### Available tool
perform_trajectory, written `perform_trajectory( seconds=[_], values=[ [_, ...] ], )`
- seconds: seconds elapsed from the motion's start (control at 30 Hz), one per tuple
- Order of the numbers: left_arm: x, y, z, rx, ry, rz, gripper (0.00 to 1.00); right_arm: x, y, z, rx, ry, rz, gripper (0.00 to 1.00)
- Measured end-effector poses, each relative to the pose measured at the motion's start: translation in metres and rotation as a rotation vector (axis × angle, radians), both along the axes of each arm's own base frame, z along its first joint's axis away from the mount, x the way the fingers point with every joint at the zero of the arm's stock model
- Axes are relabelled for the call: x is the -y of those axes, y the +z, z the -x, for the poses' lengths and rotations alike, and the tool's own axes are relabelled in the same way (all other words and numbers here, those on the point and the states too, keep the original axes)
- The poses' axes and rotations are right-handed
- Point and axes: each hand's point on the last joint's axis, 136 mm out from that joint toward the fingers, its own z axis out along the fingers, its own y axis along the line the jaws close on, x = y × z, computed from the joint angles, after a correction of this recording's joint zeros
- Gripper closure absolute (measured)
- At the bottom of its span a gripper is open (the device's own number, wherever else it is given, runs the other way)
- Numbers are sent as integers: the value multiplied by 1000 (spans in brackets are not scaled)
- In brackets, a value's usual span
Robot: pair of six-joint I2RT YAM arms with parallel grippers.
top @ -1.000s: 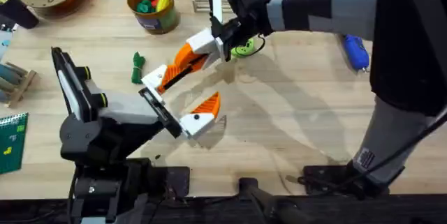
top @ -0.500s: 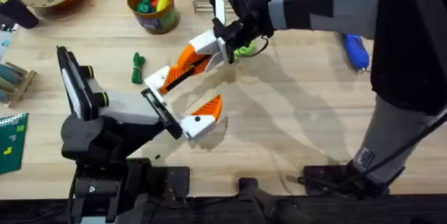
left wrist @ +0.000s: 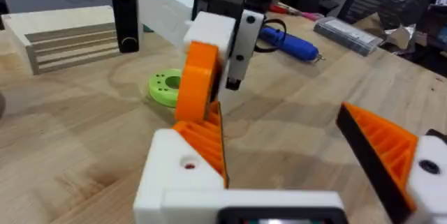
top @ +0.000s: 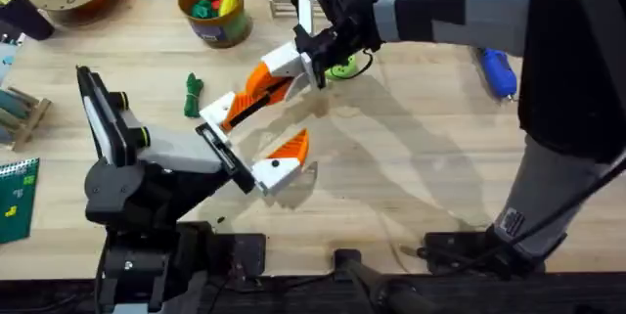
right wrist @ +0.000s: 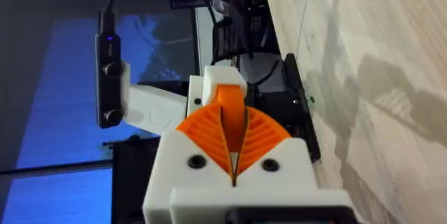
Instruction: Pick up the gripper from the table and insert it into the empty holder that is missing its gripper. Then pick up a screw, insert it into the mounting hole, and use the screwdriver to tighten it. Finally, clean up the table by picking up the vegetable and placing it into the bucket.
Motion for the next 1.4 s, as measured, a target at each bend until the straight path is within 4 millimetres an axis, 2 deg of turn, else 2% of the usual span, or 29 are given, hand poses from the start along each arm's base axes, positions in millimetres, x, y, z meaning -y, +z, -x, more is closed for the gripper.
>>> perform_trajectory(
  seconds=[0.53, 0.73, 0.87, 0.93, 1.0, 1.2, 1.23, 1.4],
  values=[
    [-3, 0, -3, 1, 26, -2, 28, -4, 0, 2, 15, 8, -2, 981],
    [-4, 0, -4, 2, 30, -3, 26, -5, 0, 4, 9, 10, 3, 881],
    [-3, 0, -3, 5, 21, -4, 28, -12, 0, 14, 6, 35, 6, 822],
    [-3, 0, -3, 9, 24, -8, 28, -17, 0, 21, 8, 54, 6, 752],
    [-3, 0, -3, 16, 25, -13, 28, -17, -1, 21, 9, 51, 12, 690],
    [-3, 0, -3, 24, 25, -20, 28, -17, -3, 20, 16, 45, 19, 588],
    [-3, 0, -3, 28, 23, -23, 29, -16, -4, 17, 18, 37, 26, 539],
    [-3, 1, -3, 36, 21, -29, 28, -10, -6, 7, 27, 9, 32, 481]
  ],
)
